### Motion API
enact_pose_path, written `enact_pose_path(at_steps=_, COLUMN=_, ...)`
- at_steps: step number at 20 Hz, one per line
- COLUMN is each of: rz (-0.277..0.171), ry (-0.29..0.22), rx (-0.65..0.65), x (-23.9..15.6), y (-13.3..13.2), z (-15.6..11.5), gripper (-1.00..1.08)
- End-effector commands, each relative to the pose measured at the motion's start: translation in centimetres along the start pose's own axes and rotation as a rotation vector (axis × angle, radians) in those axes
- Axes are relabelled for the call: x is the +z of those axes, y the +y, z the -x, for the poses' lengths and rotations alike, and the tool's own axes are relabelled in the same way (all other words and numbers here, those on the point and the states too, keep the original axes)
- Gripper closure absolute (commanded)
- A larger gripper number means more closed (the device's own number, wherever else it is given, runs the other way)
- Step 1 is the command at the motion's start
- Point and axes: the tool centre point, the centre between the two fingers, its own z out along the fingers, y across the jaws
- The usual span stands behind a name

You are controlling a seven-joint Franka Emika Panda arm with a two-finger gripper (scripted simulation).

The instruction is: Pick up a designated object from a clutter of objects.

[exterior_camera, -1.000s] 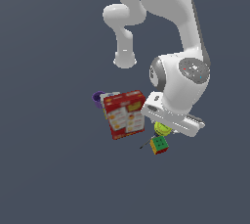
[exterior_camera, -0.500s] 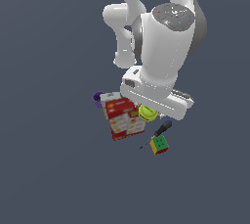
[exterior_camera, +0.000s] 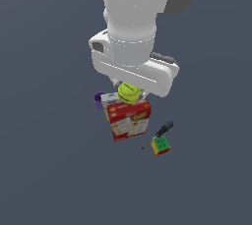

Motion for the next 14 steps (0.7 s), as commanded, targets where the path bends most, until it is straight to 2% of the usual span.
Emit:
enact_pose_path(at_steps=1, rz=0.000, ry=0.000, rx=-0.001, x=-2.1, y=1.3, z=-0.6, gripper=1.08)
enact_pose_path(at_steps=7, rz=0.001, ry=0.001, rx=-0.001, x=-5.2, y=3.2, z=-1.7, gripper=1.08)
enact_pose_path(at_steps=14, rz=0.001, ry=0.002, rx=-0.002, x=-6.4, y=3.9, z=-2.1, gripper=1.08)
